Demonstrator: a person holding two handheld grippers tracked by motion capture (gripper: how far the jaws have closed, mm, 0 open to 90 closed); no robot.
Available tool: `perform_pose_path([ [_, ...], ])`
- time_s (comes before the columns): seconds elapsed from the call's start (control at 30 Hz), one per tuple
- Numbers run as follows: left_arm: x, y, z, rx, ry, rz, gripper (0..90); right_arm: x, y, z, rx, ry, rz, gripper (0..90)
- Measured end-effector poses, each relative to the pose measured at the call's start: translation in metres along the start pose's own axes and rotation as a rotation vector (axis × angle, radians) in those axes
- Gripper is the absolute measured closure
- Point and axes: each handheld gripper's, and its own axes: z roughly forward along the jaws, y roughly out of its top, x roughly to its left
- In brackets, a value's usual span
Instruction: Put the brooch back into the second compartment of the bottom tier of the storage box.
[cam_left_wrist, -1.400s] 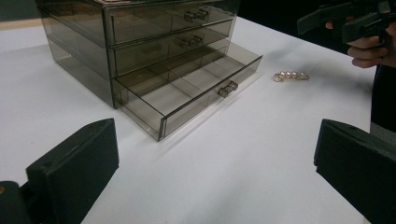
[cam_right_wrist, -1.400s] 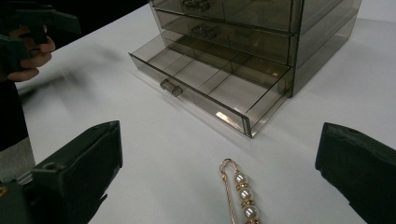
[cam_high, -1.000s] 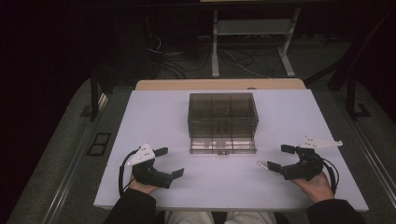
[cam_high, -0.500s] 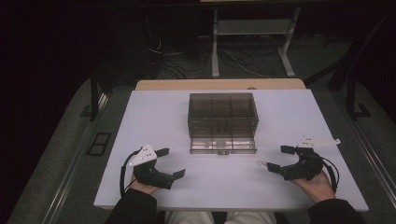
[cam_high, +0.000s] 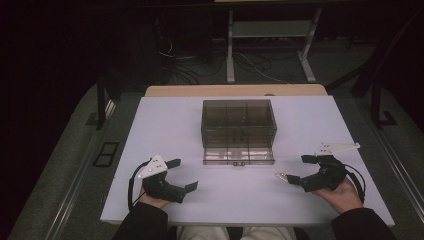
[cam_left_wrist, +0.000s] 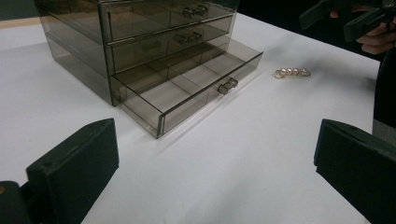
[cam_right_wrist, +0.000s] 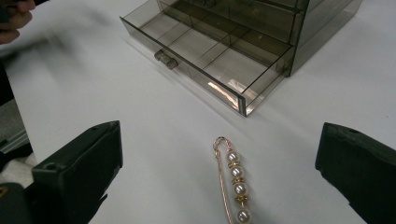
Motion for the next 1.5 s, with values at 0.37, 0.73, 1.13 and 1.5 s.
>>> perform_pose_path([
  [0.37, 0.000, 0.000, 0.000, 0.005, -0.004, 0.000, 0.0, 0.000, 0.013, 0.002, 0.072, -0.007, -0.024, 0.5],
  [0.73, 0.000, 0.000, 0.000, 0.008, -0.006, 0.001, 0.0, -0.004, 0.022, 0.009, 0.153, -0.003, -0.041, 0.4],
  [1.13, 0.000, 0.000, 0.000, 0.010, -0.011, 0.000, 0.0, -0.010, 0.025, 0.021, 0.230, 0.003, -0.052, 0.5],
  [1.5, -0.001, 0.000, 0.000, 0.012, -0.011, -0.001, 0.0, -0.016, 0.023, 0.031, 0.286, 0.005, -0.053, 0.5],
])
